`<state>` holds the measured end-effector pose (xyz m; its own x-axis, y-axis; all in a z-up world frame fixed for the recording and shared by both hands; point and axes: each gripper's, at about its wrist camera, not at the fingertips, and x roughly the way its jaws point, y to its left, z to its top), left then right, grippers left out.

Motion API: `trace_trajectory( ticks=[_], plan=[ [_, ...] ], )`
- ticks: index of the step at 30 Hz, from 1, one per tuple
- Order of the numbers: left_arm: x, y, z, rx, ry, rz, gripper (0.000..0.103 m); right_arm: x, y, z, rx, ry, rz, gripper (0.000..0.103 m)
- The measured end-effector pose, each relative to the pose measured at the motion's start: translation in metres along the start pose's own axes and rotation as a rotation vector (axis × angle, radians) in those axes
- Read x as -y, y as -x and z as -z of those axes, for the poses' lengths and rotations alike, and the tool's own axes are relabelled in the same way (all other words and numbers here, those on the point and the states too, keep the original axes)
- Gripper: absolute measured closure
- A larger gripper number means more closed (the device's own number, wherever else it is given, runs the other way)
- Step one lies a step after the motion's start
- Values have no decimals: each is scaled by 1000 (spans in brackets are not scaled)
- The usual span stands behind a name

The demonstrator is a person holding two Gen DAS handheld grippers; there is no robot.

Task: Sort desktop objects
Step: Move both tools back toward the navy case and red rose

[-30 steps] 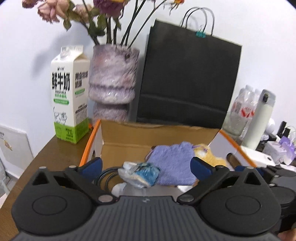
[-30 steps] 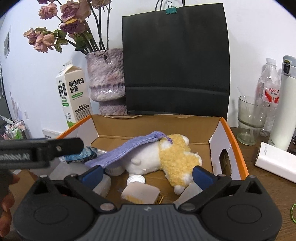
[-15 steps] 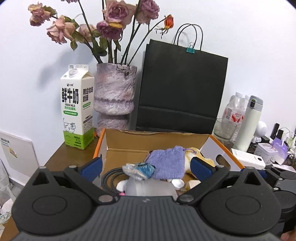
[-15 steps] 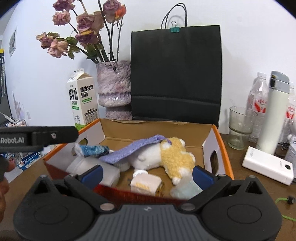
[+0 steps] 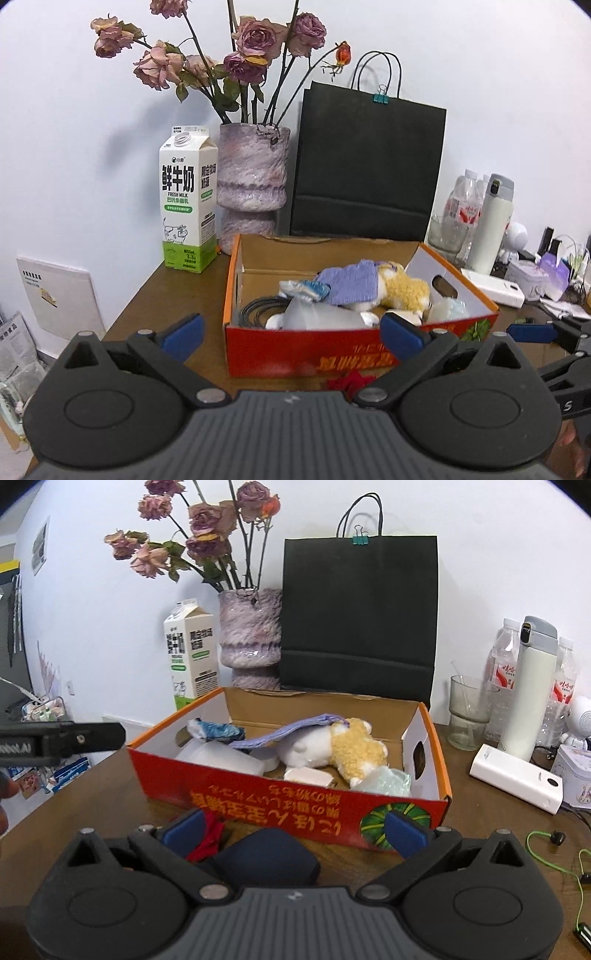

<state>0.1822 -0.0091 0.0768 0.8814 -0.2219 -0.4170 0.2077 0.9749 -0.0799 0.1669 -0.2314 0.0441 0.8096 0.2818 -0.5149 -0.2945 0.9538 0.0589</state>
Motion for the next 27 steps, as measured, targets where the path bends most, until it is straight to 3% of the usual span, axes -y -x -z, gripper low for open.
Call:
trace_trajectory(
  ticks=[10, 15, 19, 27],
  plan=[
    [-9, 5, 35, -65, 42, 7, 0, -19, 4, 39, -82, -49, -29, 0],
    [-23, 6, 37, -70, 88, 22, 0, -39, -1, 43, -99, -48, -19, 0],
    [-36, 5, 37, -73, 146, -8, 0, -57, -16, 41, -125, -37, -21, 0],
    [-45, 4, 37, -81, 186, -6, 0, -63, -50, 33, -175, -73, 131, 0]
  ],
)
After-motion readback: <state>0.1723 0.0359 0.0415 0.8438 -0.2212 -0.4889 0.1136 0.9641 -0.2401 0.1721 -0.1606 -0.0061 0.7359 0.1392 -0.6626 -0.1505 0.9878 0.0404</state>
